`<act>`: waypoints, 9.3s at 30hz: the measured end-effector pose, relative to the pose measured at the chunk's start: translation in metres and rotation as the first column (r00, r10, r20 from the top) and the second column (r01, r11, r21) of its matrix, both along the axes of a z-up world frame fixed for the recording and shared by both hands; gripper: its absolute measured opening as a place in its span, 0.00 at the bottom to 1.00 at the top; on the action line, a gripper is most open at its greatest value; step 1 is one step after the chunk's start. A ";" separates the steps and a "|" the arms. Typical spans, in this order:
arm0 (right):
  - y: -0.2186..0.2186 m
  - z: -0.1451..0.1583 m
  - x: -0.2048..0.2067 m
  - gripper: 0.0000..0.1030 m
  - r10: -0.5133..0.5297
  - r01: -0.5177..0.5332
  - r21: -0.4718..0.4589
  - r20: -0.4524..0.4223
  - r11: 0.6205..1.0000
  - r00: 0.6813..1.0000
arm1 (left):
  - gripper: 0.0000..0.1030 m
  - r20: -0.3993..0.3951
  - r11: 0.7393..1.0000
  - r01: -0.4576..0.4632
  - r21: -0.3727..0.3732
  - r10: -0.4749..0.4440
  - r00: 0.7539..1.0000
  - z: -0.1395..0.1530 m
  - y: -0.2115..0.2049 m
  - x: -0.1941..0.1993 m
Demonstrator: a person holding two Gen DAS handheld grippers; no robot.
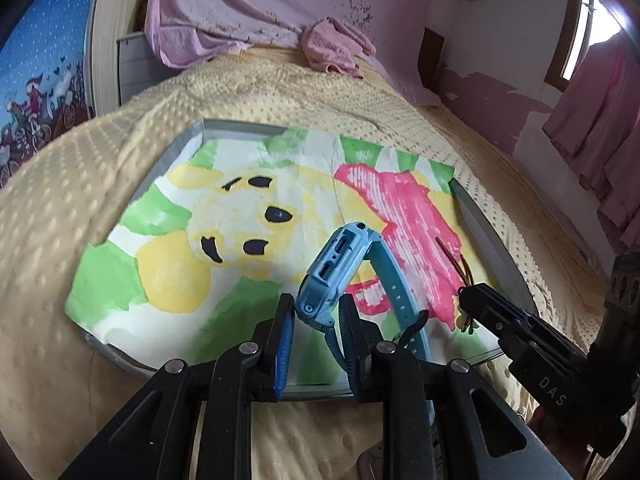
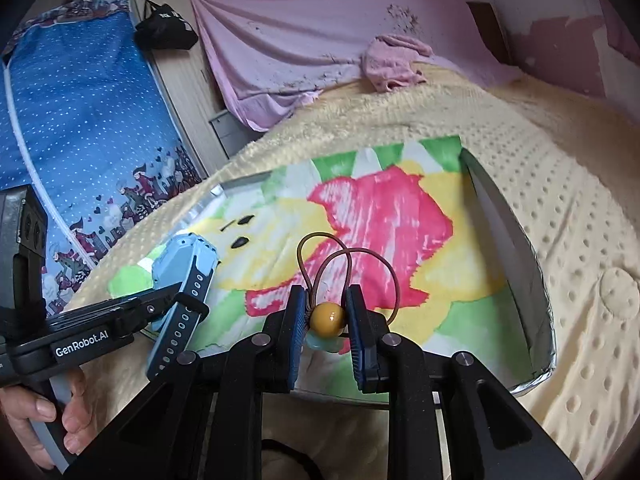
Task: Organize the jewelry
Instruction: 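Carry both items over the tray and open both tools to drop them, then withdraw both tools from the tray back toward the remaining jewelry, then grasp the small silver ring with the left tool while the right tool grasps the red cord keychain, then lift the ring and red keychain and carry both toward the tray, then lower both tools over the tray and open them to release the items, then withdraw both tools from the tray toward the remaining jewelry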
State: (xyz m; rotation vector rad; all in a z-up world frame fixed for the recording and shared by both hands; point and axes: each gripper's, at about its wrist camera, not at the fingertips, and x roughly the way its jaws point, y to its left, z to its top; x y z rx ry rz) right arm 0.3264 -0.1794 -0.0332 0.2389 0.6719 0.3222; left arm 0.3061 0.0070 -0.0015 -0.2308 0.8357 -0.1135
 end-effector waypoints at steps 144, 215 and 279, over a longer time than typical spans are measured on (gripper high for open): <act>0.023 -0.014 -0.214 0.06 0.454 -0.474 -0.172 -0.143 0.864 0.879 | 0.19 0.043 0.983 0.181 -0.008 -0.181 0.983 -0.039 -0.016 -0.207; -0.064 0.055 -0.119 0.02 0.078 -0.091 0.074 0.170 0.993 0.982 | 0.19 0.245 0.975 0.216 -0.059 -0.196 0.950 0.036 -0.041 -0.110; -0.077 0.079 -0.220 0.91 -0.105 0.138 -0.055 0.396 0.989 0.912 | 1.00 0.499 0.999 -0.044 0.027 0.024 0.866 0.046 -0.021 -0.209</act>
